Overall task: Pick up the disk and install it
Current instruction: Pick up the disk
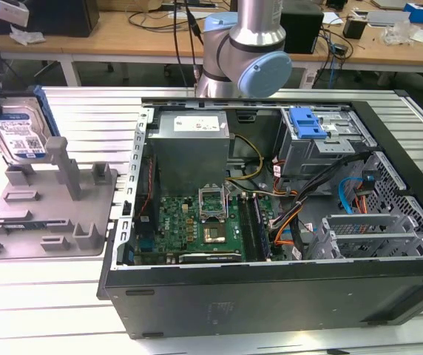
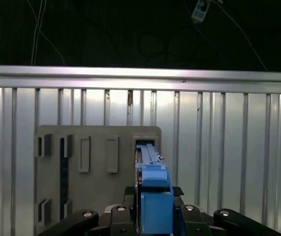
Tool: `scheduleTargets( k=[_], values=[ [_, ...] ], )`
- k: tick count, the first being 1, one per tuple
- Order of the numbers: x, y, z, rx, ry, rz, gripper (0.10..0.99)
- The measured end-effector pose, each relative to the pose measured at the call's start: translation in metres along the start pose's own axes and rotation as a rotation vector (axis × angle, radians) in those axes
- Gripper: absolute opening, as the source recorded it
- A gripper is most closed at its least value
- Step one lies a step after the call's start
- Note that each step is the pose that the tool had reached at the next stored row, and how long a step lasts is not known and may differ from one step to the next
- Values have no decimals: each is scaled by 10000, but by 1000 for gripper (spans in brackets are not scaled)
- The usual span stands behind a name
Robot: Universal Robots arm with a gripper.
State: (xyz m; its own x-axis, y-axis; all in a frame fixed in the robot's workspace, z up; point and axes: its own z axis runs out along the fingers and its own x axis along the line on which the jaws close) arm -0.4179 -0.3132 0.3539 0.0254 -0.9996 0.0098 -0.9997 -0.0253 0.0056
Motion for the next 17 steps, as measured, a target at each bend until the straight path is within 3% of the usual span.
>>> scheduleTargets(
  k=[6, 17],
  values=[
    [1, 1, -155, 9, -8, -3, 369],
    [7, 3, -688, 16, -24, -5, 369]
  ],
)
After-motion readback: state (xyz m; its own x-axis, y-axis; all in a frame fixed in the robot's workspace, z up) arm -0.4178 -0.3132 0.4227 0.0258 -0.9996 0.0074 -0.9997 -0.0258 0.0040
